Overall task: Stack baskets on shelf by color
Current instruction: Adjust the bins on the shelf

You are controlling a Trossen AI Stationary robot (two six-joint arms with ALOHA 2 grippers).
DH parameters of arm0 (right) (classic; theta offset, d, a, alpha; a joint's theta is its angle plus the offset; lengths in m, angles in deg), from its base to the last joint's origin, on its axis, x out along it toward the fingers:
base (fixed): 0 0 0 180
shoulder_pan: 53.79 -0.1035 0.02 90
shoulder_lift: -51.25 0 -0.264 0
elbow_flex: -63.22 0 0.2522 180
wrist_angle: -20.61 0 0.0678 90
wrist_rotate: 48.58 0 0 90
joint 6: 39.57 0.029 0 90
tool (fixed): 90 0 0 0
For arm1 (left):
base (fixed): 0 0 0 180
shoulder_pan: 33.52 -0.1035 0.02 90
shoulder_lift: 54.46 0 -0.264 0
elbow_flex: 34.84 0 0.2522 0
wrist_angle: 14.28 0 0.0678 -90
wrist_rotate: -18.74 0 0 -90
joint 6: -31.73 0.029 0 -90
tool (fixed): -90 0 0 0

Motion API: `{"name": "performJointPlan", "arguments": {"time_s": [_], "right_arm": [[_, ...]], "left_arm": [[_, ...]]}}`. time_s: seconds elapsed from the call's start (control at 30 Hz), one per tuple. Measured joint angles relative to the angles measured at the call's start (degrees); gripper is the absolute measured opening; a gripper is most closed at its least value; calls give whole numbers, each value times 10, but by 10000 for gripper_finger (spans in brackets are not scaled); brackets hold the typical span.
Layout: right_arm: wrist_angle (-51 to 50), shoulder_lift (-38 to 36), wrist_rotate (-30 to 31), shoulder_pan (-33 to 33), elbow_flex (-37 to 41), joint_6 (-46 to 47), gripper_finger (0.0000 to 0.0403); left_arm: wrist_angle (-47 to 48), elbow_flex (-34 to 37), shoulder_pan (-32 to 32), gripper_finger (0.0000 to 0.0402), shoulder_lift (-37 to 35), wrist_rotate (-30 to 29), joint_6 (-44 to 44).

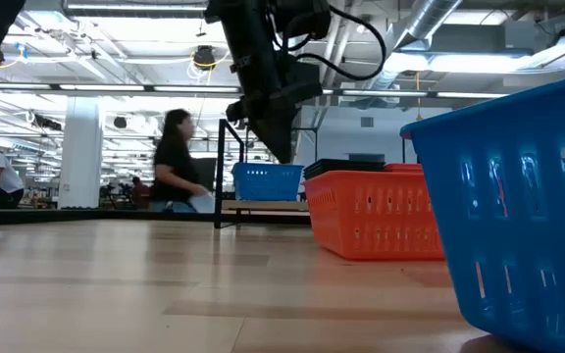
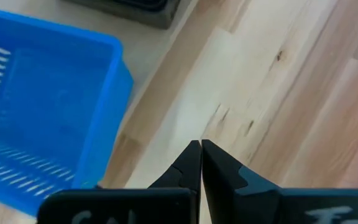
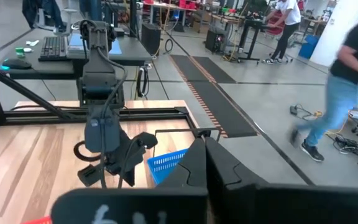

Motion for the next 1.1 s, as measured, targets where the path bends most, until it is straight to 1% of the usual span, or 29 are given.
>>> {"name": "performJointPlan", "arguments": {"time_s": [0.1, 0.17, 0.23, 0.3, 0.33, 0.5, 0.73, 0.83, 0.97, 1.1], "right_arm": [[0, 0, 0, 0, 0, 0, 4], [0, 0, 0, 0, 0, 0, 5], [0, 0, 0, 0, 0, 0, 5], [0, 0, 1, 1, 0, 0, 5], [0, 0, 1, 1, 0, 0, 5], [-2, 0, 8, 1, 0, 0, 5], [-4, 0, 10, 1, 0, 0, 5], [-6, 0, 10, 1, 0, 0, 5], [-5, 0, 10, 1, 0, 0, 6], [-5, 0, 10, 1, 0, 0, 5]], "left_arm": [[10, 1, -5, 0, 14, 14, 11], [-2, 1, -6, 0, 25, 9, 18], [7, 1, -10, 0, 28, 9, 23], [-9, -1, -13, 0, 35, 9, 27], [-1, -1, -15, 0, 37, 7, 27], [21, -1, -26, 0, 37, -31, 30], [61, -1, -42, 0, 37, -42, 37], [63, -1, -44, 0, 37, -65, 38], [62, -1, -45, 0, 36, -68, 38], [51, -1, -45, 0, 36, -86, 38]]}}
